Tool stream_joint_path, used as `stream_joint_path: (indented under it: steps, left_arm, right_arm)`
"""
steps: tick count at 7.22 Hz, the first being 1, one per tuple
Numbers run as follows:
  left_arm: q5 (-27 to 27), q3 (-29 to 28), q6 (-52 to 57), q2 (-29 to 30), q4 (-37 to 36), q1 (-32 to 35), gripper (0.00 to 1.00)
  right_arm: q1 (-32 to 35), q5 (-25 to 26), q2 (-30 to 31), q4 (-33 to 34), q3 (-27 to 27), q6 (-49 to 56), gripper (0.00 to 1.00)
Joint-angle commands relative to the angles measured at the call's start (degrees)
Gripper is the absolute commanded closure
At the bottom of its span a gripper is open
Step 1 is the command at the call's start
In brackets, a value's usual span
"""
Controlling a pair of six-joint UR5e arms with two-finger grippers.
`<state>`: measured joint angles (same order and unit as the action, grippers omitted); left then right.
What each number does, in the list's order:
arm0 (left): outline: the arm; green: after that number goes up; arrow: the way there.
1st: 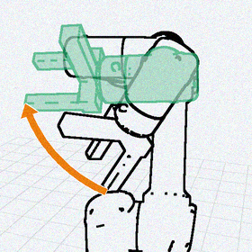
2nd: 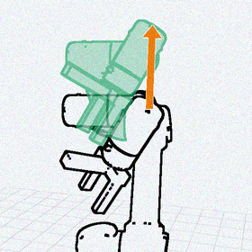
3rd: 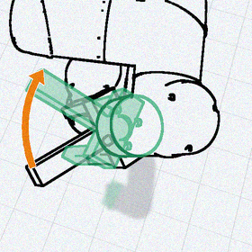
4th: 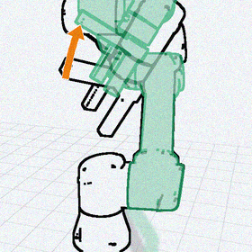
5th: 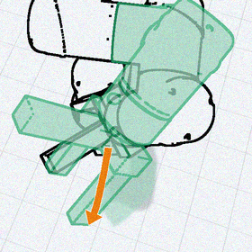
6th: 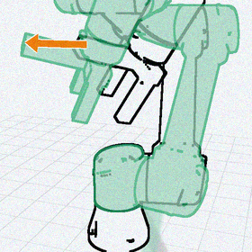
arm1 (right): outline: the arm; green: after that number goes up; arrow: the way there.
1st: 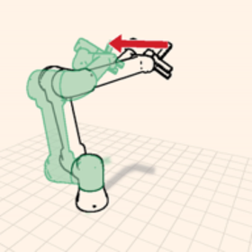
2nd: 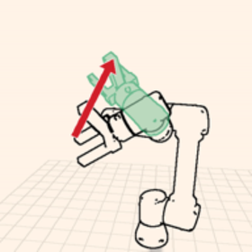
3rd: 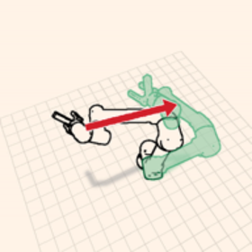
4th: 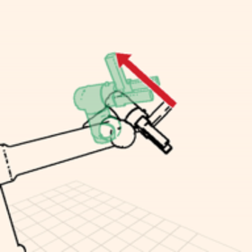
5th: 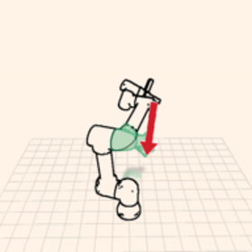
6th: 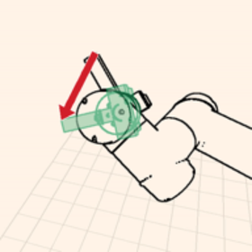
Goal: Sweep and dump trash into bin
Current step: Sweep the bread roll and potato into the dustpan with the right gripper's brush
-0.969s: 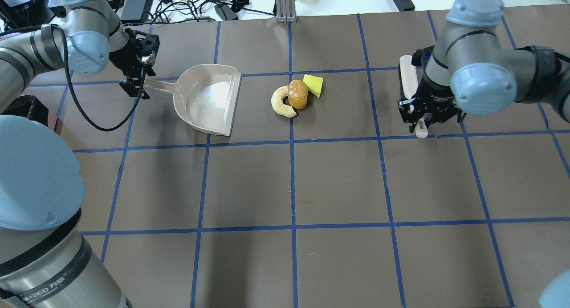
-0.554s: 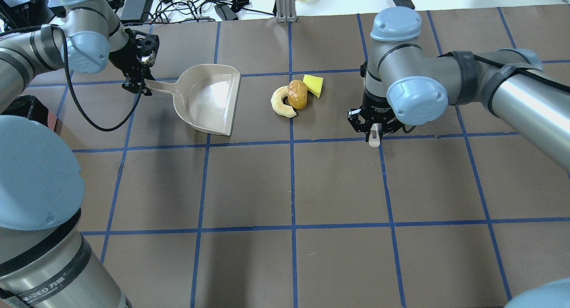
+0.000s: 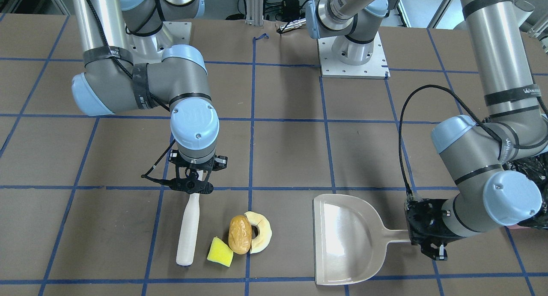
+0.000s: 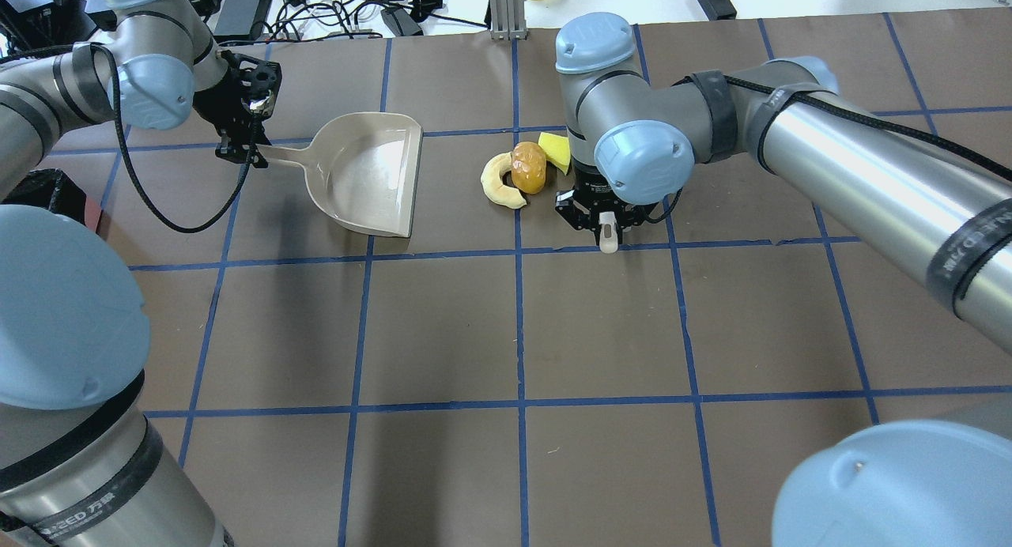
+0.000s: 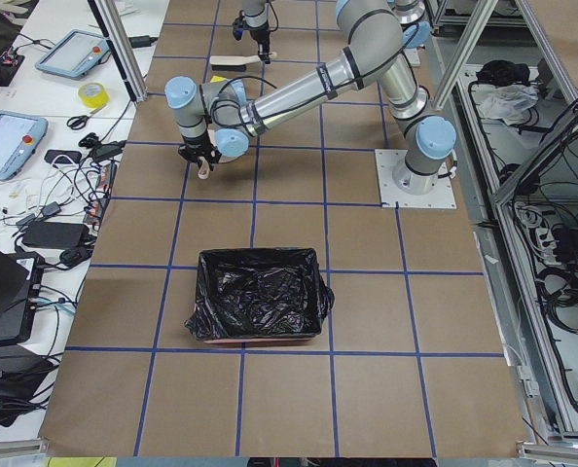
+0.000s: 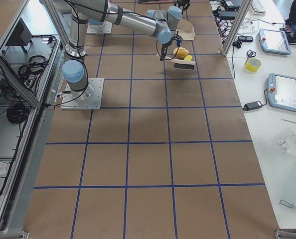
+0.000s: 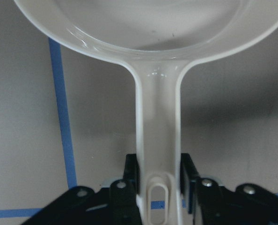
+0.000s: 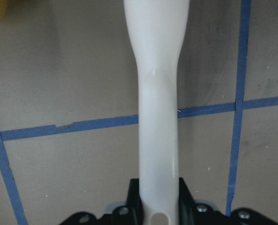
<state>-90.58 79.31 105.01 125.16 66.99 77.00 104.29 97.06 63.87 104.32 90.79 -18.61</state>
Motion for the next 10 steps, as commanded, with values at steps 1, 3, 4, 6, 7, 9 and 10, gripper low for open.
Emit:
stream_joint_path:
  steps: [1,3,4,6,7,9,10]
  left_arm:
    - [-0.91,-0.03,-0.33,0.00,0.07,0.34,1.00]
    - [-1.00,-0.03,-3.21,0.00,0.07,0.69,1.00]
    - [-2.22,-0.03,-8.28,-0.26,0.07,1.83,1.00]
    - [-3.99,0.14,-10.43,-0.27,0.07,3.15,1.00]
    - [-3.90,0.32,-10.36,-0.35,0.07,3.16,1.00]
    - [-3.81,0.76,-10.44,-0.27,-0.02,3.16,1.00]
    - [-3.55,0.76,-10.27,-0.35,-0.11,3.16,1.00]
  right_arm:
    - [0.74,2.34,-2.08,-1.66,-2.72,1.21,1.00]
    - [1.62,2.17,-2.52,-1.14,-3.51,0.69,1.00]
    - [2.23,2.08,-3.13,-1.13,-3.69,0.16,1.00]
    - [4.34,1.99,-3.67,-1.13,-3.78,-1.24,1.00]
    - [4.87,1.65,-3.84,-1.04,-3.78,-2.64,1.00]
    - [5.31,-2.46,-4.54,1.49,-3.78,-6.85,1.00]
    - [5.75,-2.92,-4.37,1.42,-3.78,-8.35,1.00]
